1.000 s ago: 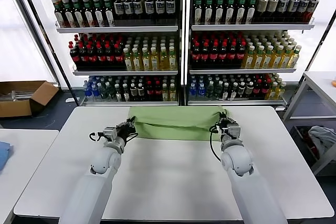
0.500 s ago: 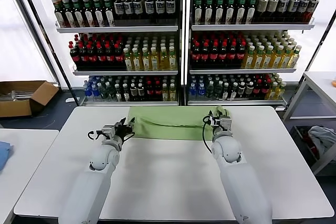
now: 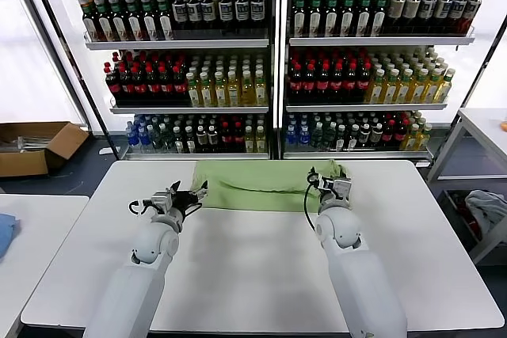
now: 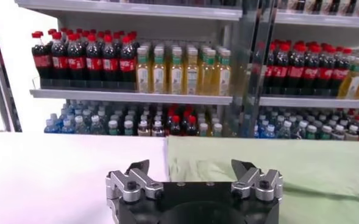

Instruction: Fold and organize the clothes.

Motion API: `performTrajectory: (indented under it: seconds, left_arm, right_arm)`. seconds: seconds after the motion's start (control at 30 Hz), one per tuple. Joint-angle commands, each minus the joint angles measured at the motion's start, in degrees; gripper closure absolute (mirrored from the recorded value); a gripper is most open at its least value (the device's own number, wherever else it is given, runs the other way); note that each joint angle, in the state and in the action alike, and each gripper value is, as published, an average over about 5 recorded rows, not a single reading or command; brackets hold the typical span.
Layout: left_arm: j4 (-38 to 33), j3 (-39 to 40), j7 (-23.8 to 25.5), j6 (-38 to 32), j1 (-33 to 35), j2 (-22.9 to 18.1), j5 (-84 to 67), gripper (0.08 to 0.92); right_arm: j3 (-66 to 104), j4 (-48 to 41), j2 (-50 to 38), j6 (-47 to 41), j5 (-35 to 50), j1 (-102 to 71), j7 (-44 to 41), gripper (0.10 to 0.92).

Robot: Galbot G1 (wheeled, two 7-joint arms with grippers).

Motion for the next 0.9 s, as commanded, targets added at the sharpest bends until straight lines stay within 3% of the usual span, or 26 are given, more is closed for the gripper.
performTrajectory:
  seconds: [0.03, 0.9]
  left_arm:
    - [-3.35, 0.16, -0.33, 1.01, 2.41, 0.14, 0.63, 0.177]
    - [-2.61, 0.02, -0.82, 7.80, 2.84, 1.41, -0.28, 0.177]
  right_arm:
    - [1.00, 7.38, -3.47, -1.41, 0.79, -5.97, 1.72, 0.203]
    - [0.66, 6.44, -6.42, -6.95, 1.12, -8.19, 2.12, 0.203]
